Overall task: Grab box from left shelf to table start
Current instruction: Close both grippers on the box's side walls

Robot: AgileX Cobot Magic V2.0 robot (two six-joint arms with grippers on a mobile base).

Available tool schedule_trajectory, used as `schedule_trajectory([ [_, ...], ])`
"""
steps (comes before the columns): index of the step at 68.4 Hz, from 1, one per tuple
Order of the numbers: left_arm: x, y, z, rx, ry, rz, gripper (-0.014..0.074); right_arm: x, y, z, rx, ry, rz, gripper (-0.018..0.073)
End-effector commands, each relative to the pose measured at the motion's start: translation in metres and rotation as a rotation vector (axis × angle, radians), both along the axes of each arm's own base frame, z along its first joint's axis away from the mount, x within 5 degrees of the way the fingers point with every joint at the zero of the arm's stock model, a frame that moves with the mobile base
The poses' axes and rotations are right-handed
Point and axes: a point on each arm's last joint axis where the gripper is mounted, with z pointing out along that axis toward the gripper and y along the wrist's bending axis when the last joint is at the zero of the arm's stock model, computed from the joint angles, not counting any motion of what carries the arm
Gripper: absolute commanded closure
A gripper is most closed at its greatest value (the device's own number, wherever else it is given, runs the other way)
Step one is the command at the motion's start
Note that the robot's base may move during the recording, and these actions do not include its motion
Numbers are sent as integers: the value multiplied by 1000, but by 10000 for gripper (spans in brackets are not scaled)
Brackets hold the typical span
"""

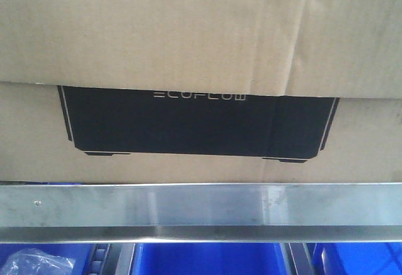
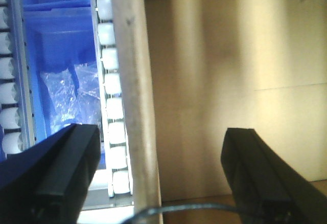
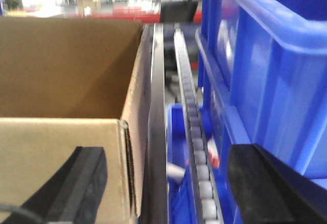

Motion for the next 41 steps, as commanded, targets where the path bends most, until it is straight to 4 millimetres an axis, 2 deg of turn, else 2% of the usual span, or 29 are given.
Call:
schedule_trajectory([
  [1,-1,-1,15,-25,-87,1,192,5,0,34,-6,-25,-3,-43],
  [9,0,-2,15,-25,-89,1,192,19,0,62,-26,95,14,-43],
  [18,0,-2,16,-26,-92,0,192,45,2,92,-92,245,72,-43],
  [30,0,-2,16,-26,-92,0,192,83,11,117,-67,443,185,-43],
  [41,0,-2,16,-27,-95,0,192,122,13,135,-63,539,205,-41],
])
